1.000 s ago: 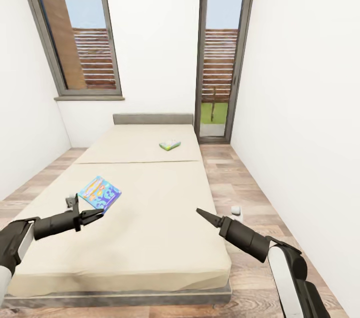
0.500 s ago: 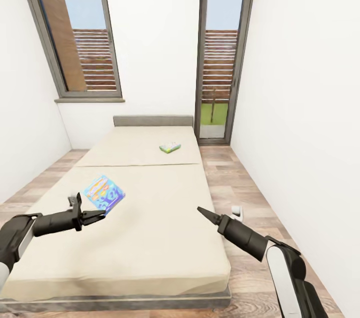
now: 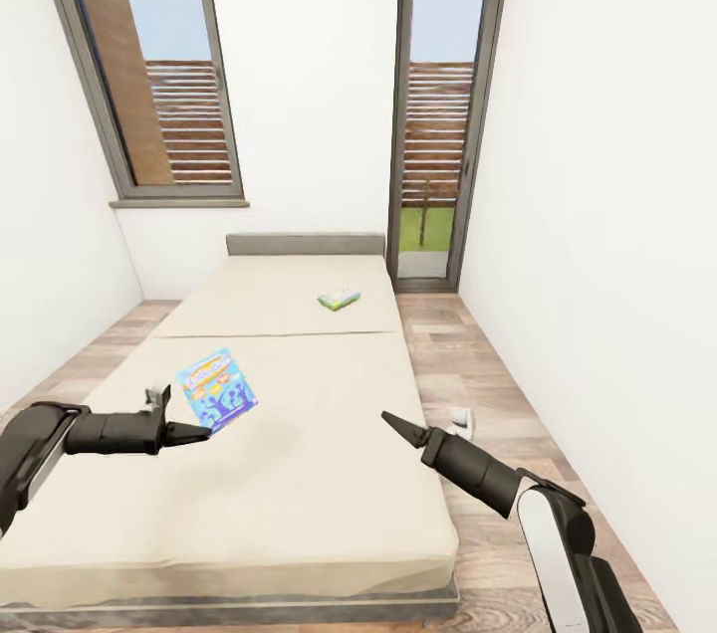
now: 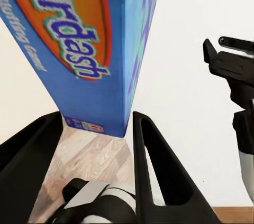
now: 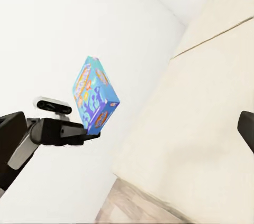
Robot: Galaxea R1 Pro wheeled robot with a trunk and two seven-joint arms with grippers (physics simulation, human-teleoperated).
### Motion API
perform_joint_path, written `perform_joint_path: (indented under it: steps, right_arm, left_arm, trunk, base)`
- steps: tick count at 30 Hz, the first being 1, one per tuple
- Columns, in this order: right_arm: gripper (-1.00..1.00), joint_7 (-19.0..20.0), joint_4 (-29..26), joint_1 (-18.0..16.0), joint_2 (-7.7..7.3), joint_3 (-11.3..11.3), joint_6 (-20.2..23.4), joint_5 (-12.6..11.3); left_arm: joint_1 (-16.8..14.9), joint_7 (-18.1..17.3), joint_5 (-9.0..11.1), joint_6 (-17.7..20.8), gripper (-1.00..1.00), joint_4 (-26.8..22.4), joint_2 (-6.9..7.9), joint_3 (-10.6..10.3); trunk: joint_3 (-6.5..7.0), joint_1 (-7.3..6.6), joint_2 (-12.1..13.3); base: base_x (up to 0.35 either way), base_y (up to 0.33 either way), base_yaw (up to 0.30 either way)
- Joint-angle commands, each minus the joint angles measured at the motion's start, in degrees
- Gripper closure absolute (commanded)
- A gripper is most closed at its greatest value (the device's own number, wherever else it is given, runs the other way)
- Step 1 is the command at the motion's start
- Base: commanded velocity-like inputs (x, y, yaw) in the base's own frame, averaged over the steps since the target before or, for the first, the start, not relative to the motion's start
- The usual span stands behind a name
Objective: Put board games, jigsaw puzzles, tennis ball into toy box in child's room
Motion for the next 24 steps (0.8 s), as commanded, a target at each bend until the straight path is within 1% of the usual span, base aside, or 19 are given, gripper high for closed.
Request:
perform_joint_path:
  steps: [1, 2, 4, 6, 8, 12, 19, 24]
  right_arm:
    - [-1.0, 0.15, -0.01, -0.04, 0.07, 0.17, 0.3, 0.03]
    - [-1.0, 0.08, -0.01, -0.04, 0.09, 0.67, 0.26, 0.1]
    - [-1.0, 0.01, -0.01, -0.04, 0.1, 1.3, 0.16, 0.21]
    - [-1.0, -0.01, -0.01, -0.04, 0.11, 1.55, 0.12, 0.27]
    - [-1.0, -0.07, -0.03, -0.04, 0.11, 1.66, 0.11, 0.29]
    - [-1.0, -0.11, -0.06, -0.04, 0.13, 1.73, 0.08, 0.36]
    - [-1.0, -0.19, -0.04, -0.04, 0.14, 3.41, -0.22, 0.47]
    - [-1.0, -0.21, 0.0, -0.04, 0.14, 4.02, -1.35, 0.56]
  left_arm:
    - [0.01, -0.02, 0.23, 0.44, 1.0, -1.21, 0.64, -1.16]
    - [0.07, -0.02, 0.37, 0.13, 1.0, -3.47, 1.6, -2.52]
    - [0.26, -0.02, 0.98, -0.21, 1.0, -7.02, 2.91, -4.05]
    - [0.39, -0.02, 1.78, -0.34, 1.0, -8.69, 3.49, -4.68]
    - [0.45, -0.02, 2.27, -0.36, 1.0, -9.37, 3.82, -4.93]
    - [0.47, -0.02, 2.59, -0.35, 1.0, -9.75, 4.04, -5.07]
    - [0.48, -0.02, 2.67, -0.16, 1.0, -9.85, 4.0, -5.11]
    - [0.48, -0.02, 2.57, -0.24, 1.0, -9.69, 3.92, -4.9]
  trunk:
    - [0.12, -0.23, 0.39]
    - [0.3, -0.45, 0.79]
    - [0.66, -0.89, 1.59]
    - [1.02, -1.33, 2.39]
    - [1.38, -1.77, 3.2]
    - [2.09, -2.64, 4.8]
    - [3.35, -4.18, 7.61]
    - [4.25, -5.28, 9.61]
  base:
    - [0.0, 0.0, 0.0]
    - [0.0, 0.0, 0.0]
    - [0.0, 0.0, 0.0]
    - [0.0, 0.0, 0.0]
    - [0.0, 0.0, 0.0]
    - [0.0, 0.0, 0.0]
    - [0.0, 0.0, 0.0]
    - [0.0, 0.0, 0.0]
